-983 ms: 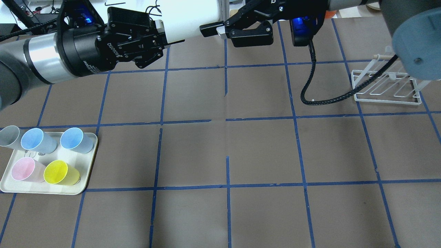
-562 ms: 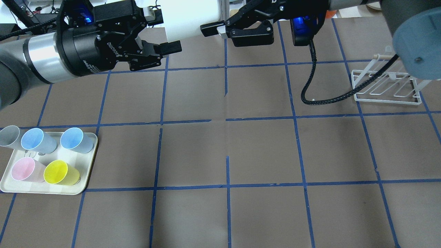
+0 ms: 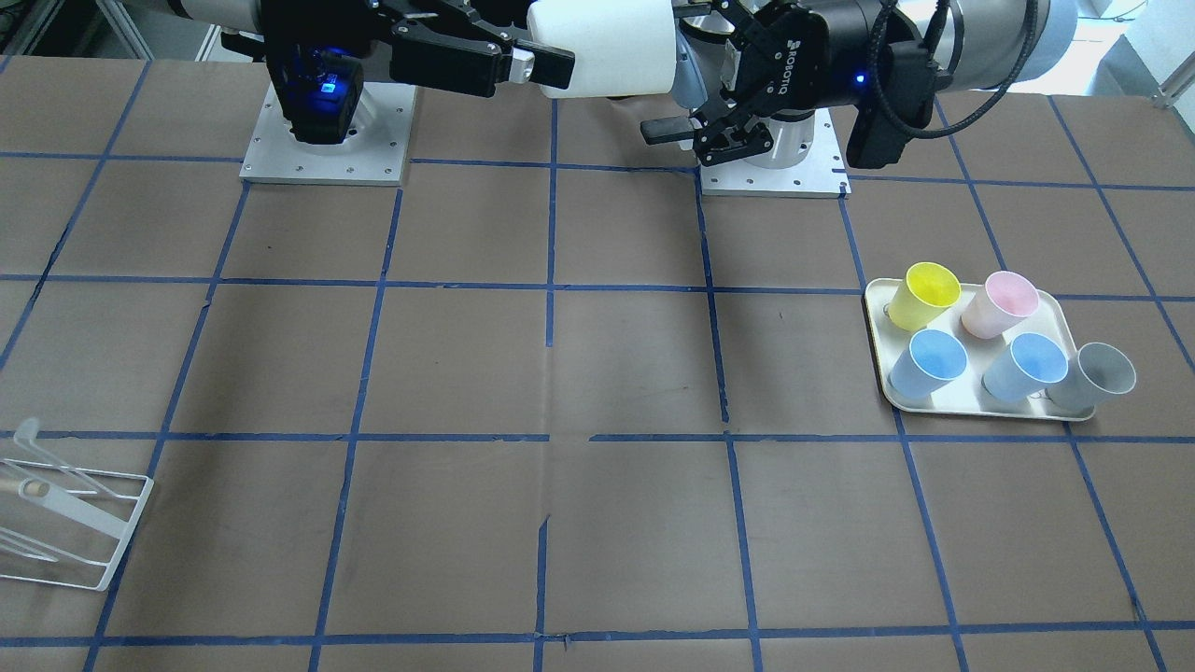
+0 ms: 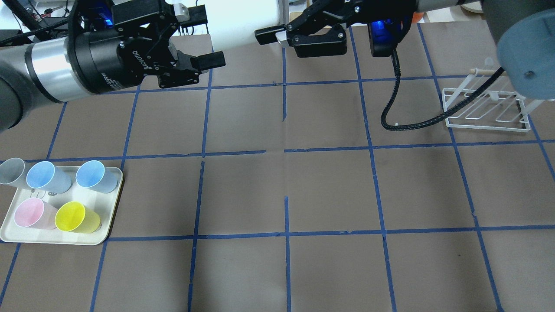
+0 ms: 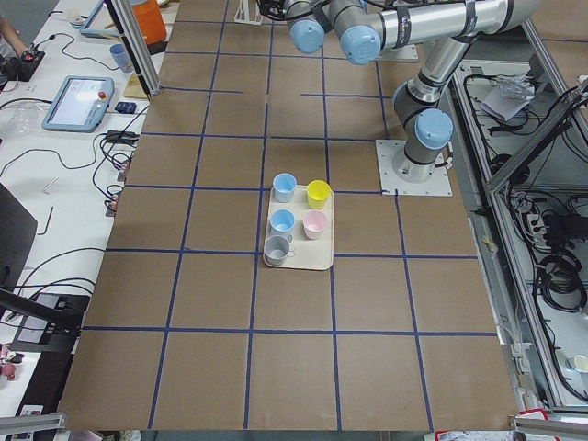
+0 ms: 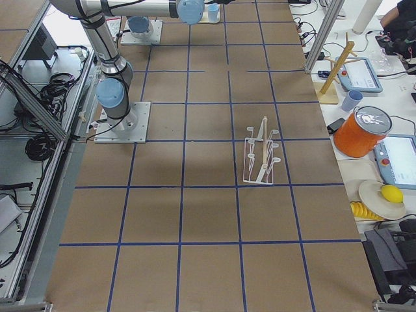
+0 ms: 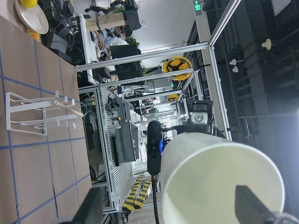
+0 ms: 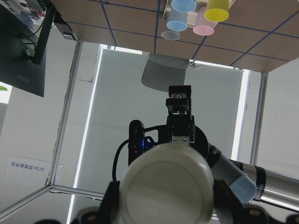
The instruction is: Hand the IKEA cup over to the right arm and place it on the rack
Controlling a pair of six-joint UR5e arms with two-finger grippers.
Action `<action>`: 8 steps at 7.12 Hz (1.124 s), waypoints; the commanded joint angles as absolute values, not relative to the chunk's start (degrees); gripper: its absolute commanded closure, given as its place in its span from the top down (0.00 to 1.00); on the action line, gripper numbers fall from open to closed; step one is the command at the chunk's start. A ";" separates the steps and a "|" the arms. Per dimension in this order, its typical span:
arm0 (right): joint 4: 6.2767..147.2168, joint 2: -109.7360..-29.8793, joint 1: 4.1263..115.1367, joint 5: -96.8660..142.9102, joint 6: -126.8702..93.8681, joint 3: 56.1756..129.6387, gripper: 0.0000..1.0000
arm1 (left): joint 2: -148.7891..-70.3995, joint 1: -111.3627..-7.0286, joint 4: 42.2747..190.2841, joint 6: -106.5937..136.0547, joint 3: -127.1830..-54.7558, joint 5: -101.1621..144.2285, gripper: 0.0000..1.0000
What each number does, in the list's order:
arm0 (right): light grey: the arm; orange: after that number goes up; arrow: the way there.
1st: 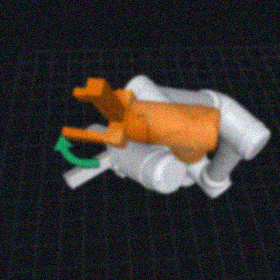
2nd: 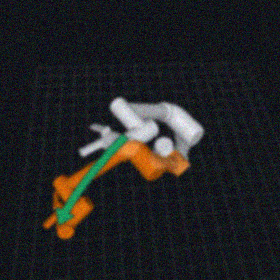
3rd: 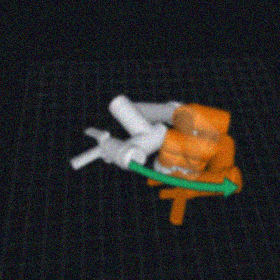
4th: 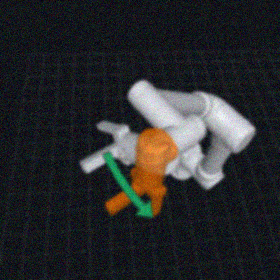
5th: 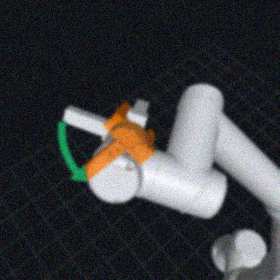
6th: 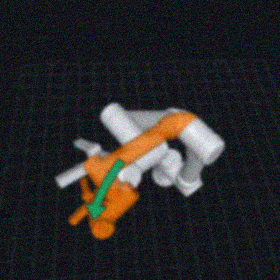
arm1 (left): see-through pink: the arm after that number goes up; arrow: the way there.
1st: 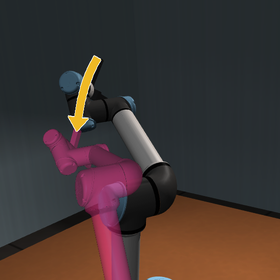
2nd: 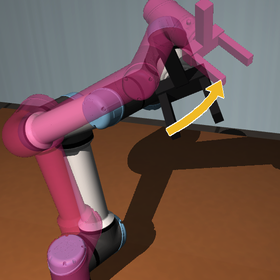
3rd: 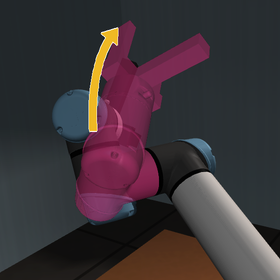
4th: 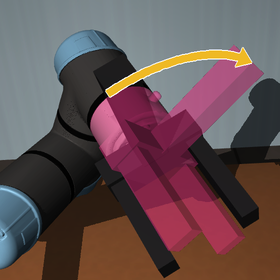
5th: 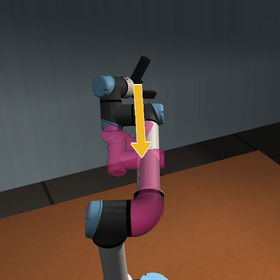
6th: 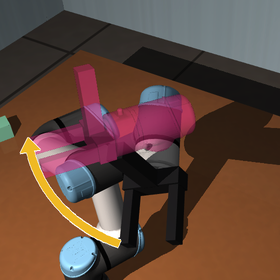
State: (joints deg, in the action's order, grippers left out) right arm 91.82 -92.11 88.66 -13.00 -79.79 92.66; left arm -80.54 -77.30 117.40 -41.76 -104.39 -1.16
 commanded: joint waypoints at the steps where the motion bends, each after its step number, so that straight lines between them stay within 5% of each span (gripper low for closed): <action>1: 91.84 -92.02 87.98 -13.10 -79.80 92.46 0.30 | -80.51 -76.12 117.34 -39.22 -103.72 -6.81 1.00; 8: 91.84 -92.02 82.53 -19.92 -78.76 92.81 0.30 | -83.40 -72.68 104.11 -20.94 -91.58 -60.93 1.00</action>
State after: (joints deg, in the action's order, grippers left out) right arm 91.25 -92.02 83.01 -16.42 -79.52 92.79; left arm -82.64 -72.45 109.05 -24.18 -92.11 -51.01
